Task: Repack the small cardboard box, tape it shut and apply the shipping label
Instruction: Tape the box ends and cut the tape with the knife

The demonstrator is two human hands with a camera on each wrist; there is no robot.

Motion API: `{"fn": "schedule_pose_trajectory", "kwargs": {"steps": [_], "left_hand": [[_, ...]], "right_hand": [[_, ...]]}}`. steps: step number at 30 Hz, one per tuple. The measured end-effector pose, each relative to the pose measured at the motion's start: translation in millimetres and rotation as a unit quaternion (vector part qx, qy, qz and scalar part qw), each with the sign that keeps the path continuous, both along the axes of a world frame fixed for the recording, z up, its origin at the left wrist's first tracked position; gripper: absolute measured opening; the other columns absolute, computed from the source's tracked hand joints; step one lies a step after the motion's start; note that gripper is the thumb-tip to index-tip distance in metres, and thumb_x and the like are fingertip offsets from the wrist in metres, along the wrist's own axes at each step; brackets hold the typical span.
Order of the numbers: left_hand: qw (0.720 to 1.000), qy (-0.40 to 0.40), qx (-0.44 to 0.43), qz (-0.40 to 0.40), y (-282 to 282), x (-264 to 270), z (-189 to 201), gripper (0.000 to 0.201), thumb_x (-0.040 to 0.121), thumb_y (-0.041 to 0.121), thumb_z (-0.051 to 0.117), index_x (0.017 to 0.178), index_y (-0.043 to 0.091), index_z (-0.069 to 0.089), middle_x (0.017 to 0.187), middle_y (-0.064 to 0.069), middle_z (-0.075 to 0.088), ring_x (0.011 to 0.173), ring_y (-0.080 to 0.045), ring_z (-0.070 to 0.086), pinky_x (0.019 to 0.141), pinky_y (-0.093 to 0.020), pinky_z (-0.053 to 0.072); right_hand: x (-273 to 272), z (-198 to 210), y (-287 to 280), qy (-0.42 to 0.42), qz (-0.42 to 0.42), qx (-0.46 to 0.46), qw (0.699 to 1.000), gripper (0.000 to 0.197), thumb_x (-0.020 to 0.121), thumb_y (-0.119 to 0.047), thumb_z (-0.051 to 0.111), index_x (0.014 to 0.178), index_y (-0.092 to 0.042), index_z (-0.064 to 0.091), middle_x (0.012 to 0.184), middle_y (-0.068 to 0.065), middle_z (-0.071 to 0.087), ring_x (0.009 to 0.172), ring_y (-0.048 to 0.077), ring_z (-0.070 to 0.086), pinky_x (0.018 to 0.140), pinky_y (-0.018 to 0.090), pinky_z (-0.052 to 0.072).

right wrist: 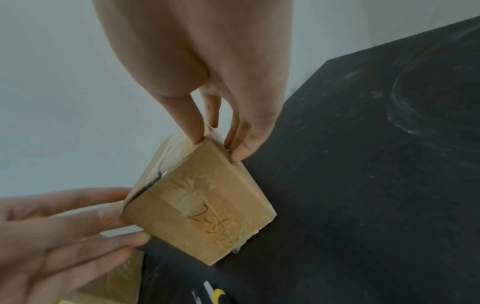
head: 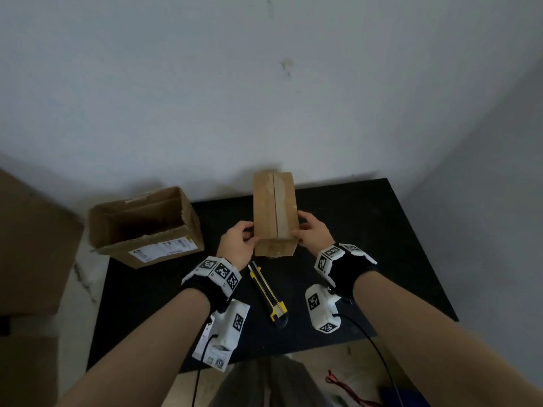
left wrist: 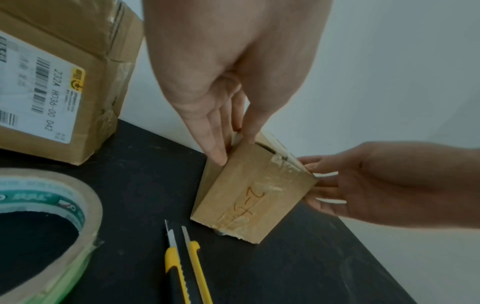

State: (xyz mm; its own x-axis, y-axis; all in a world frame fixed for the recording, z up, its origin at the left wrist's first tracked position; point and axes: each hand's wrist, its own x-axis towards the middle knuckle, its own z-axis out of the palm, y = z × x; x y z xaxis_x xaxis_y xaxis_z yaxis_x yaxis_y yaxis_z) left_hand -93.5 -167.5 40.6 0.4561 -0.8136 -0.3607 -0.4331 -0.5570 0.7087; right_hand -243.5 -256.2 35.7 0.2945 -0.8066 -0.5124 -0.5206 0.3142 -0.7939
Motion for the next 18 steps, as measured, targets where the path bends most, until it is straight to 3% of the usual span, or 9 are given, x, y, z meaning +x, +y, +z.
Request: {"fn": "schedule_pose_trajectory", "kwargs": {"steps": [2,5,8,13,16,18], "left_hand": [[0.999,-0.031,0.013,-0.011,0.5,-3.1,2.2,0.042,0.092,0.015,0.055,0.133,0.017,0.045,0.128,-0.005,0.057,0.119,-0.019,0.054,0.096,-0.033,0.043],[0.993,-0.091,0.049,-0.054,3.6,-2.2,6.1,0.037,0.094,0.021,0.052,0.13,0.019,0.046,0.122,-0.003,0.06,0.109,-0.018,0.058,0.087,-0.03,0.045],[0.972,-0.177,0.096,-0.118,11.9,2.9,11.9,0.028,0.095,0.021,0.049,0.122,0.019,0.051,0.112,-0.002,0.062,0.096,-0.016,0.06,0.078,-0.029,0.048],[0.93,-0.282,0.131,-0.195,33.7,11.0,18.3,0.025,0.095,0.022,0.048,0.119,0.017,0.052,0.112,-0.005,0.058,0.098,-0.018,0.057,0.08,-0.03,0.049],[0.918,-0.309,0.126,-0.215,52.9,17.5,16.6,0.023,0.094,0.023,0.049,0.116,0.018,0.053,0.11,-0.005,0.057,0.096,-0.019,0.057,0.077,-0.031,0.049],[0.918,-0.31,0.129,-0.211,68.2,21.3,14.5,0.022,0.093,0.022,0.049,0.114,0.018,0.054,0.108,-0.004,0.057,0.095,-0.019,0.057,0.076,-0.031,0.048]], "right_hand": [[-3.9,0.7,0.8,0.033,0.007,-0.026,0.999,0.051,0.089,-0.012,0.059,0.137,-0.014,0.042,0.129,0.009,0.053,0.116,0.024,0.054,0.097,0.039,0.047],[-7.3,5.6,5.4,0.118,0.051,-0.08,0.989,0.039,0.092,-0.027,0.055,0.128,-0.013,0.049,0.12,0.004,0.058,0.107,0.019,0.057,0.084,0.029,0.046],[-8.0,14.0,15.3,0.208,0.102,-0.156,0.96,0.03,0.097,-0.037,0.044,0.115,-0.016,0.054,0.105,0.002,0.058,0.089,0.015,0.058,0.076,0.031,0.05],[-11.0,20.5,43.5,0.314,0.163,-0.261,0.898,0.027,0.098,-0.033,0.039,0.107,-0.014,0.056,0.102,0.004,0.056,0.088,0.018,0.059,0.079,0.035,0.053],[-9.3,17.6,65.4,0.342,0.186,-0.32,0.864,0.023,0.097,-0.025,0.041,0.108,-0.011,0.056,0.107,0.006,0.057,0.094,0.023,0.059,0.079,0.034,0.05],[-5.3,16.2,80.7,0.339,0.186,-0.337,0.858,0.023,0.097,-0.023,0.041,0.107,-0.009,0.056,0.107,0.008,0.057,0.094,0.025,0.059,0.079,0.035,0.047]]}}
